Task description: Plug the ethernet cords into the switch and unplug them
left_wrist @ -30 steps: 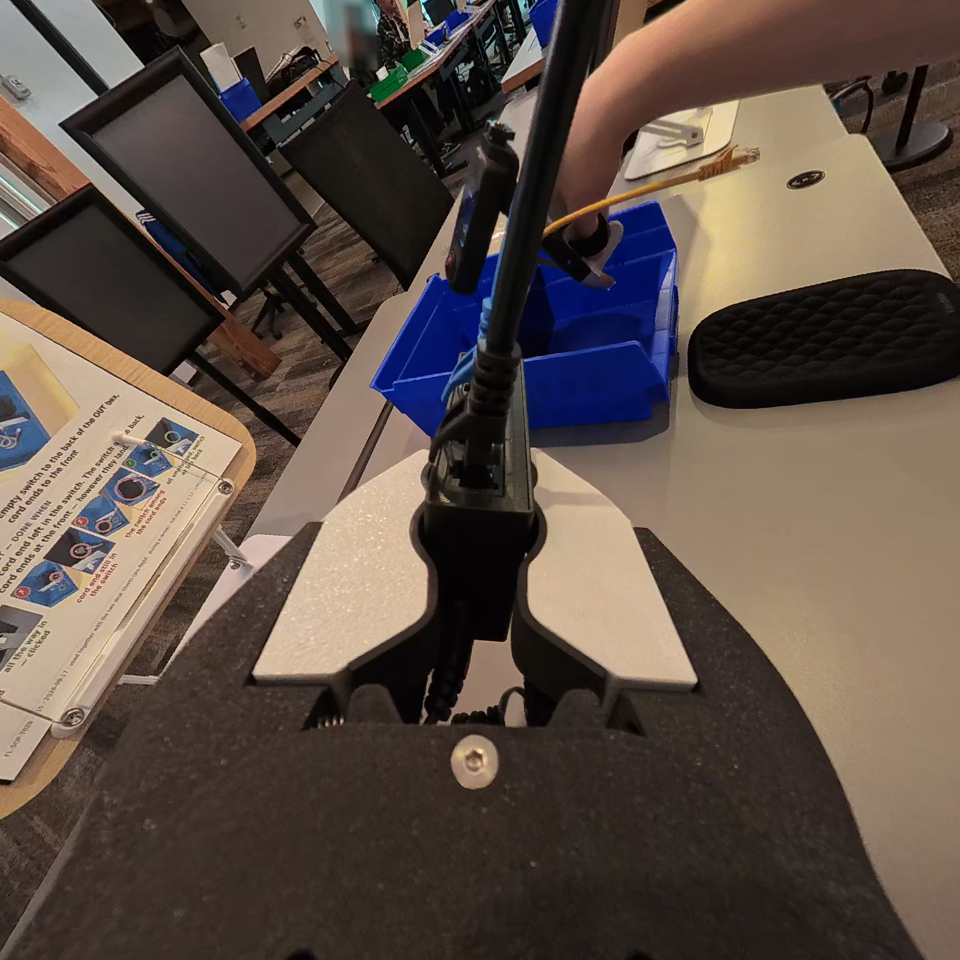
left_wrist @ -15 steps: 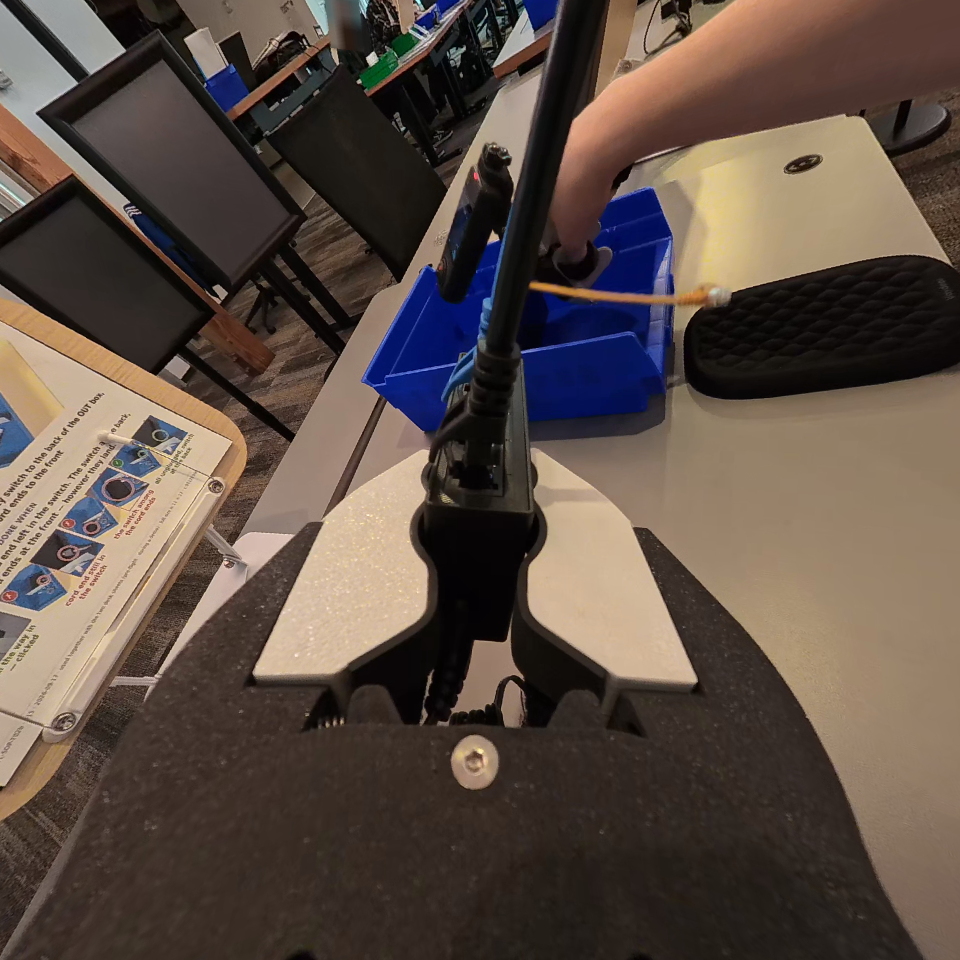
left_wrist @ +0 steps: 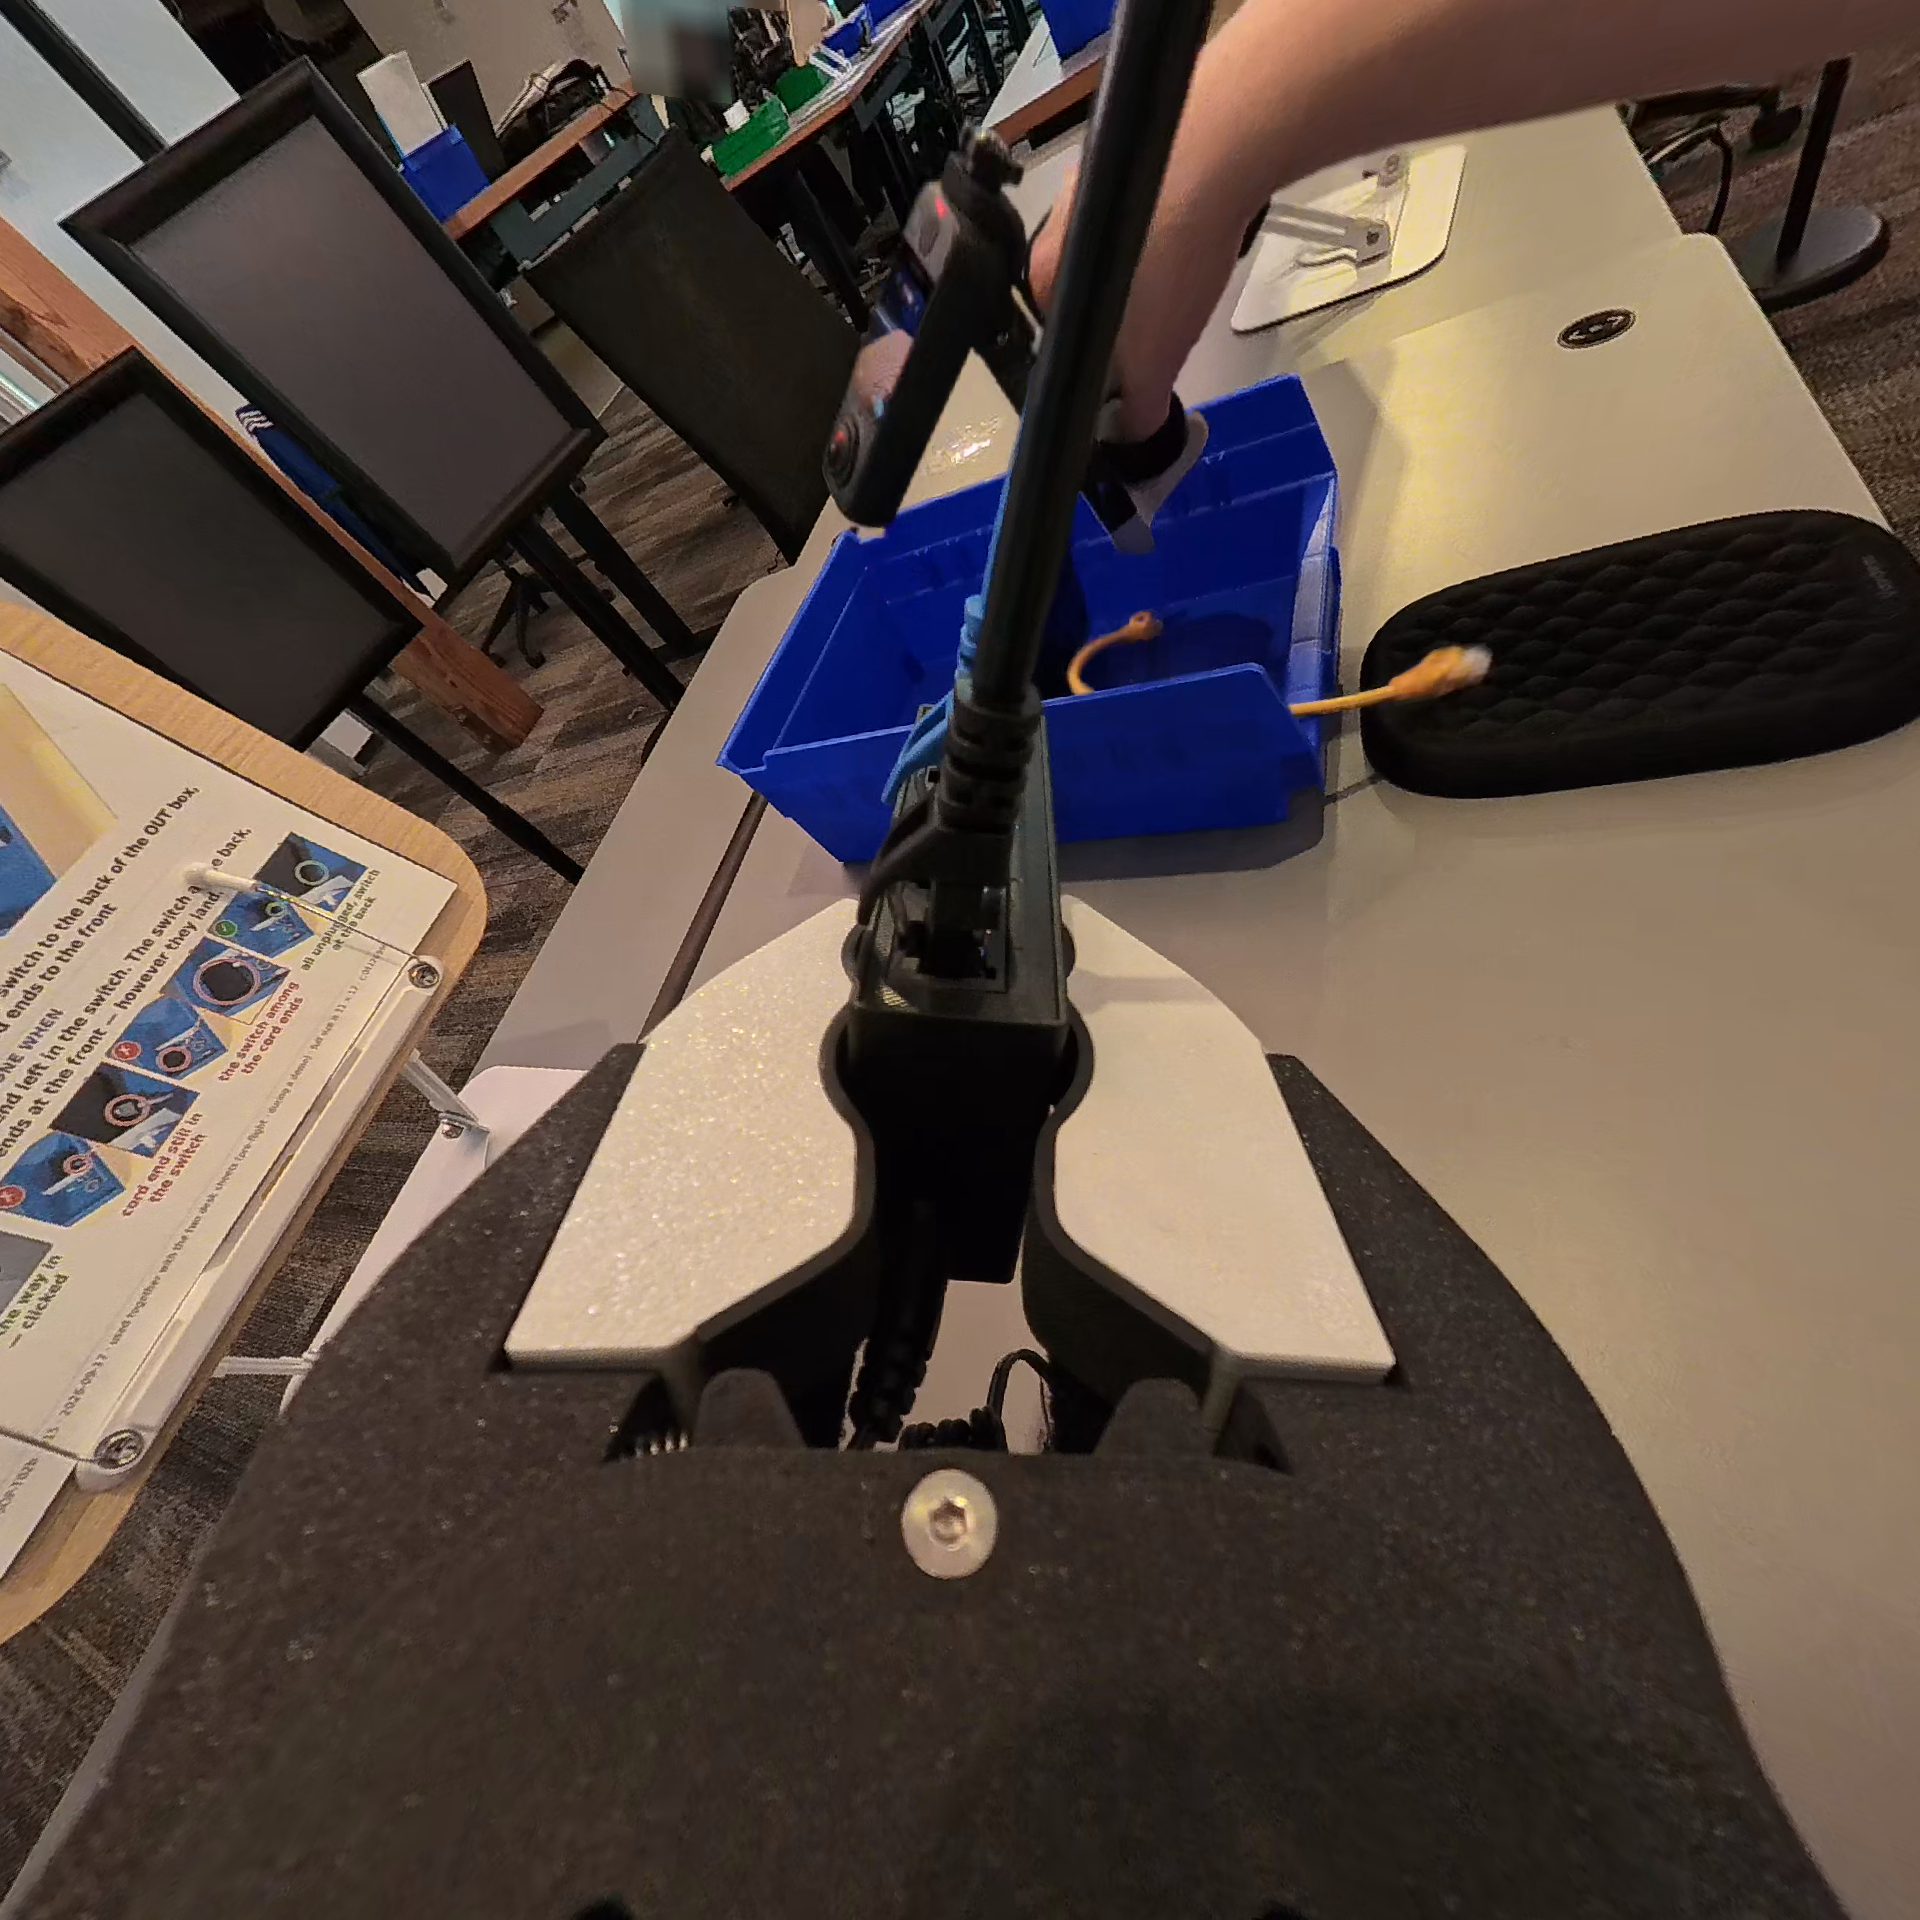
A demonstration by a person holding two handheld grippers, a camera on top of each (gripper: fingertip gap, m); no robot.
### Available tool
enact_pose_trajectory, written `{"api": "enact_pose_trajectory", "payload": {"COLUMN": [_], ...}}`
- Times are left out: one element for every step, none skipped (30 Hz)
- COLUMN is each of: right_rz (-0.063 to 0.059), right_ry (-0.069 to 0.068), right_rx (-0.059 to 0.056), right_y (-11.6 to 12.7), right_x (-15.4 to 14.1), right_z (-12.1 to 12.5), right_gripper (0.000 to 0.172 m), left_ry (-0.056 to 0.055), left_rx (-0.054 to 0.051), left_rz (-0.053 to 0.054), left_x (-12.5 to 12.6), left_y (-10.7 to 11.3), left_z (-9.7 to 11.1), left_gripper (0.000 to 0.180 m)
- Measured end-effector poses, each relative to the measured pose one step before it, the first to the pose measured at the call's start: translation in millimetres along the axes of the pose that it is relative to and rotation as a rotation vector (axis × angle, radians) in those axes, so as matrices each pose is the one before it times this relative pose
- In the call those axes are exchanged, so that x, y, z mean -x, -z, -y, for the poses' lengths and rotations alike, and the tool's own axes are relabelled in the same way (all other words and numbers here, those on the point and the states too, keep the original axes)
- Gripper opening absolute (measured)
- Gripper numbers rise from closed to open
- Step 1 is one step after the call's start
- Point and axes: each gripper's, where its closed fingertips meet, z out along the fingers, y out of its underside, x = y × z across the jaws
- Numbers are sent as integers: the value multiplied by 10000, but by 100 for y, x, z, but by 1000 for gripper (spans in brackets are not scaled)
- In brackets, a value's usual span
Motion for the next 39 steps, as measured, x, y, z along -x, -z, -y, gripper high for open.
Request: {"api": "enact_pose_trajectory", "payload": {"right_rz": [-53, -86, -61, 43, 367, 989, 1422, 1315, 910, 735, 509, 186, 67, -122, -371, -365, -443, -523, -329, -237, -186, -149, -199, -153, -109, -162, -46, 102, 4, -26, -5, -118, -70, 166, 133, 177, 100, 11, 80], "right_ry": [-26, -51, -27, -47, -38, 98, 315, 442, 337, 334, 314, 158, 95, 69, 98, 234, 278, 287, 224, 46, 2, 94, 136, 93, 128, 114, 60, 30, 2, -11, 3, 73, 308, 608, 739, 634, 399, 251, 268], "right_rx": [-23, -6, -121, -342, -581, -870, -963, -739, -385, -57, 185, 289, 258, 215, 205, 111, 71, 73, -40, -84, -38, 47, 48, 86, 77, 24, 19, 2, -93, -143, -127, -177, -189, -121, -161, -99, 68, 223, 232], "right_y": [357, 345, 416, 527, 621, 719, 678, 375, 28, -217, -397, -438, -451, -444, -397, -393, -389, -384, -402, -402, -438, -434, -379, -301, -147, 36, 206, 338, 444, 491, 435, 296, 61, -226, -461, -632, -722, -691, -622], "right_x": [-245, -340, -302, -99, 525, 1703, 2615, 2651, 2118, 1849, 1465, 945, 747, 485, 154, 194, 57, -167, -13, -25, -61, -56, -163, -148, -101, -207, -127, -30, -284, -456, -550, -834, -802, -405, -305, -147, -259, -345, -144], "right_z": [-257, -332, -251, -41, 271, 669, 828, 577, 141, -254, -541, -672, -593, -477, -444, -348, -305, -277, -112, -8, -48, -154, -148, -173, -160, -80, -59, -32, 111, 208, 207, 277, 254, 47, -28, -209, -432, -592, -532], "right_gripper": [31, 32, 32, 31, 31, 31, 31, 31, 31, 31, 31, 32, 32, 32, 32, 32, 32, 31, 31, 29, 29, 28, 27, 23, 10, 10, 10, 10, 10, 10, 9, 10, 10, 10, 10, 10, 9, 10, 10], "left_ry": [-5, -5, 0, -5, 0, 15, 19, 17, 18, 20, 12, 4, -4, -6, -6, -2, 4, 3, 6, 15, 10, 1, -9, -16, -11, -8, -6, 2, 8, -1, -13, -28, -36, -50, -50, -15, 9, 10, 19], "left_rx": [-7, -7, 5, -5, -14, -18, -20, -18, -13, -11, -6, 1, 2, 1, -1, 2, 6, -1, -6, -7, -4, 0, 1, -5, -7, -2, 3, 2, -6, -24, -37, -51, -46, -52, -61, -39, -14, -6, -6], "left_rz": [6, 9, -5, 11, 16, 8, 14, 25, 19, 10, 8, 12, 4, -1, 2, 3, -4, 1, 6, 2, 3, 1, 5, 7, -3, -7, 0, -2, -3, 2, 8, 2, -10, 6, 8, -2, 3, 6, -10], "left_x": [-16, -7, -2, 21, 48, 58, 89, 101, 87, 71, 38, 26, -5, -6, -16, 10, 0, 30, 34, 29, 14, -8, -19, -20, -41, -21, -9, 5, 9, 18, 11, -17, -40, -10, 11, 19, 57, 64, 55], "left_y": [-18, 4, 7, 35, 48, 53, 64, 63, 54, 42, 25, 21, 0, -7, -10, -13, -7, 7, 4, 15, 20, 11, 19, 17, 3, 2, -18, -27, -25, -14, 3, 31, 57, 89, 115, 112, 97, 73, 53], "left_z": [4, 6, 2, 26, 30, 28, 35, 24, 13, 6, 2, -4, -8, 6, 4, -11, -8, -6, 0, 7, 12, 0, 21, 32, 29, 11, -1, -21, -18, 11, 43, 75, 105, 124, 140, 94, 58, 20, -7], "left_gripper": [28, 28, 28, 28, 28, 28, 28, 28, 28, 28, 28, 28, 28, 28, 28, 28, 28, 28, 28, 28, 28, 28, 28, 28, 28, 28, 28, 28, 28, 28, 28, 28, 28, 28, 28, 28, 28, 28, 28]}}
